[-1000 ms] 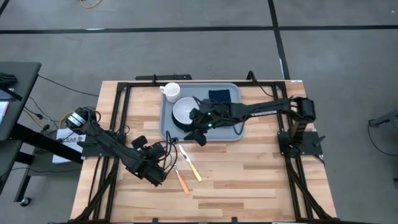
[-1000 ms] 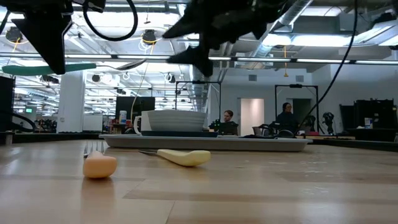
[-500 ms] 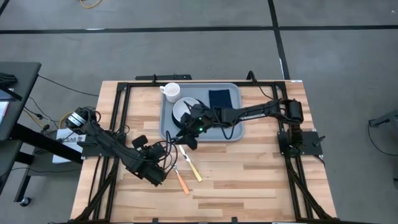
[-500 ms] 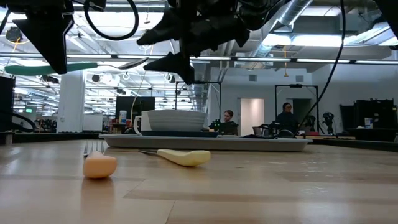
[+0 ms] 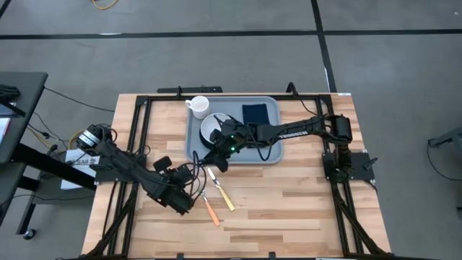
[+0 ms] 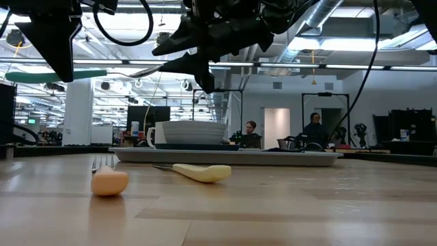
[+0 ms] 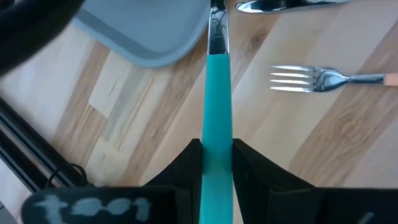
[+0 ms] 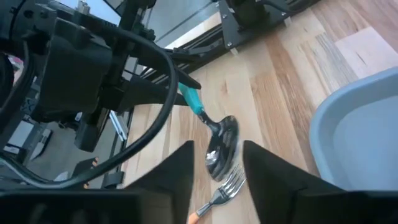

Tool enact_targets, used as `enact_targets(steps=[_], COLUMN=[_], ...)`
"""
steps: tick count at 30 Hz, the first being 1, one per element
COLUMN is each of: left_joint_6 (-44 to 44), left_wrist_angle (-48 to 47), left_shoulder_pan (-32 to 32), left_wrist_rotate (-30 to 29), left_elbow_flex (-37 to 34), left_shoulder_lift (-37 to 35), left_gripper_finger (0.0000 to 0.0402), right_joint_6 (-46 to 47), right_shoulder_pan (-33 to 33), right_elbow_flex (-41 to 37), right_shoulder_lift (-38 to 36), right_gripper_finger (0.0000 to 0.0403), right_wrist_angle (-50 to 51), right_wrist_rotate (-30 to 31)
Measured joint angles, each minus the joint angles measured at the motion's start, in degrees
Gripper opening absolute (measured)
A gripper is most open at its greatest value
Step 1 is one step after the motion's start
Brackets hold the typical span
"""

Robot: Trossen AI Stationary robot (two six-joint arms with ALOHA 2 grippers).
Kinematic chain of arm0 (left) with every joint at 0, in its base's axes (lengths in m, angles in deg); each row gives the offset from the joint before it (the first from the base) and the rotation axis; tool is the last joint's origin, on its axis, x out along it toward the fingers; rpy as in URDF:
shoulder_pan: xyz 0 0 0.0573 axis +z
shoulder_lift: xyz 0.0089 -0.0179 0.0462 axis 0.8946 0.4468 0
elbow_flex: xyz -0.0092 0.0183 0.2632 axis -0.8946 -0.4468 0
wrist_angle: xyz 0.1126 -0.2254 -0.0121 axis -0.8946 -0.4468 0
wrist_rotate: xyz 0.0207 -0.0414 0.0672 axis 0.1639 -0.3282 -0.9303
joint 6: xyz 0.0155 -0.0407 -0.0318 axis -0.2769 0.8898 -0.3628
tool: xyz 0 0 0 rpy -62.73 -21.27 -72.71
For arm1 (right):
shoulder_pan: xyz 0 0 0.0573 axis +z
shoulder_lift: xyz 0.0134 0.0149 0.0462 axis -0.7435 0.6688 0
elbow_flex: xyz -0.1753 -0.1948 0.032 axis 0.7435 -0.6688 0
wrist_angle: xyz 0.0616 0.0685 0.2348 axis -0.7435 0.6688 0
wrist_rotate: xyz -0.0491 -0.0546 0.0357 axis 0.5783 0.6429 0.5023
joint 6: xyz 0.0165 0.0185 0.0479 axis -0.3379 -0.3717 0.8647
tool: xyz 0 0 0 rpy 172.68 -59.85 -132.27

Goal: Set up tray
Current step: Put the blue spoon on the black napkin

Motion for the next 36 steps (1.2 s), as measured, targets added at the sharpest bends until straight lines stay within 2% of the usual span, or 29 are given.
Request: enact_targets(steps=[6, 11, 25, 31, 36], left_joint_6=[-0.1, -0.6, -0.7, -0.7, -0.6], left_wrist_angle=[0.0, 0.0, 0.0, 0.1, 0.2], left_shoulder_pan=[0.9, 0.9, 1.0, 1.0, 1.0], left_wrist_rotate=[0.2, 0.2, 0.2, 0.2, 0.2], left_elbow_flex=[0.0, 0.0, 0.0, 0.0, 0.0], left_shoulder_lift=[0.0, 0.0, 0.0, 0.0, 0.0], left_gripper_finger=[0.0057, 0.0061, 0.0072, 0.0064, 0.0066], right_joint_6=[0.8, 0.8, -2.2, -2.2, -1.5], right_shoulder_pan=[-0.1, -0.2, -0.8, -0.8, -0.8], right_elbow_flex=[0.0, -0.1, -0.1, -0.1, -0.1], right_shoulder_lift=[0.0, 0.0, 0.0, 0.0, 0.0], right_gripper_finger=[0.0044, 0.0007, 0.0001, 0.0000, 0.0018], right_wrist_angle=[0.0, 0.4, 1.7, 1.9, 1.9], right_wrist_rotate=[0.3, 0.6, 0.0, 0.0, -0.1])
